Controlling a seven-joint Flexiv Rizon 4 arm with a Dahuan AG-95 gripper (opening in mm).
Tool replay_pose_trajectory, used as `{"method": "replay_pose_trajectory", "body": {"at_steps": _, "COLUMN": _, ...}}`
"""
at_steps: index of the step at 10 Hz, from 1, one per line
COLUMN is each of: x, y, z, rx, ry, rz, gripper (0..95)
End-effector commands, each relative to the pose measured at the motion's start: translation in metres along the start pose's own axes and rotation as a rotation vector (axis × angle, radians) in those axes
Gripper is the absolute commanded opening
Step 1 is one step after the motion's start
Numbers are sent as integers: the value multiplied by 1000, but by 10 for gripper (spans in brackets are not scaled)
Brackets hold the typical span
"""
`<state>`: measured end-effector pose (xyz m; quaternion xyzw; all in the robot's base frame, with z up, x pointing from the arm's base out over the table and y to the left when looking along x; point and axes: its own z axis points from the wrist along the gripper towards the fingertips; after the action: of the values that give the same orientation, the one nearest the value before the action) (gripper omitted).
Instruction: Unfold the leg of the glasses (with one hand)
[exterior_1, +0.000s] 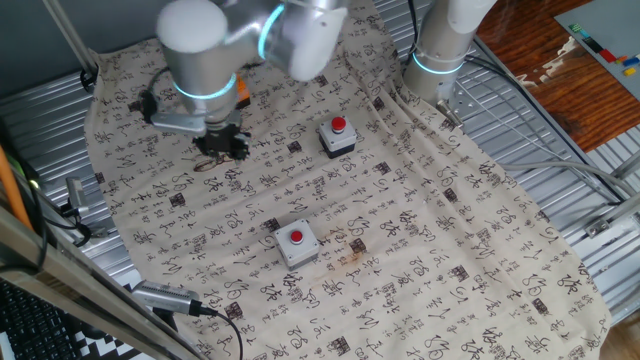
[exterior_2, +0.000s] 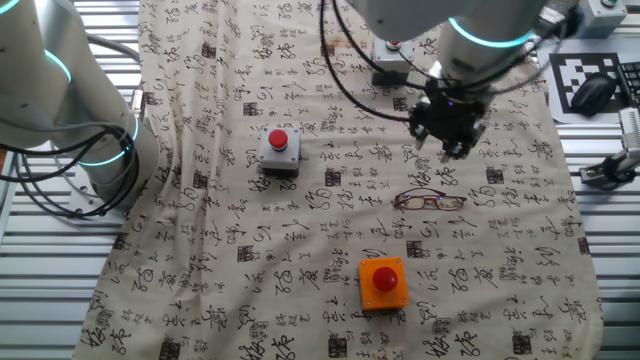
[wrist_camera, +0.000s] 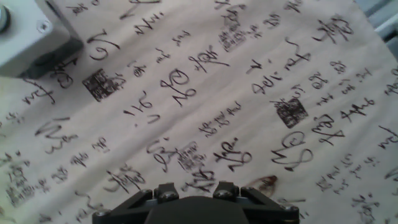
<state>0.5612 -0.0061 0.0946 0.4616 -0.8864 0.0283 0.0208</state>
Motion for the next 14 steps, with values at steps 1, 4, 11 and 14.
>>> {"method": "replay_pose_trajectory", "body": {"at_steps": 1, "x": 10, "y": -8, "z": 0, "rx": -17, "ry": 9, "rz": 108, "gripper": 380}}
{"method": "replay_pose_trajectory", "body": {"at_steps": 4, "x": 10, "y": -8, "z": 0, "rx": -32, "ry": -13, "rz": 191, "gripper": 380}}
{"method": "replay_pose_trajectory", "body": {"at_steps": 11, "x": 5, "y": -44, "z": 15, "rx": -22, "ry": -26, "rz": 392, "gripper": 380}}
{"method": "replay_pose_trajectory", "body": {"at_steps": 14, "x": 5, "y": -59, "z": 31, "rx": -21, "ry": -30, "rz": 390, "gripper": 380}}
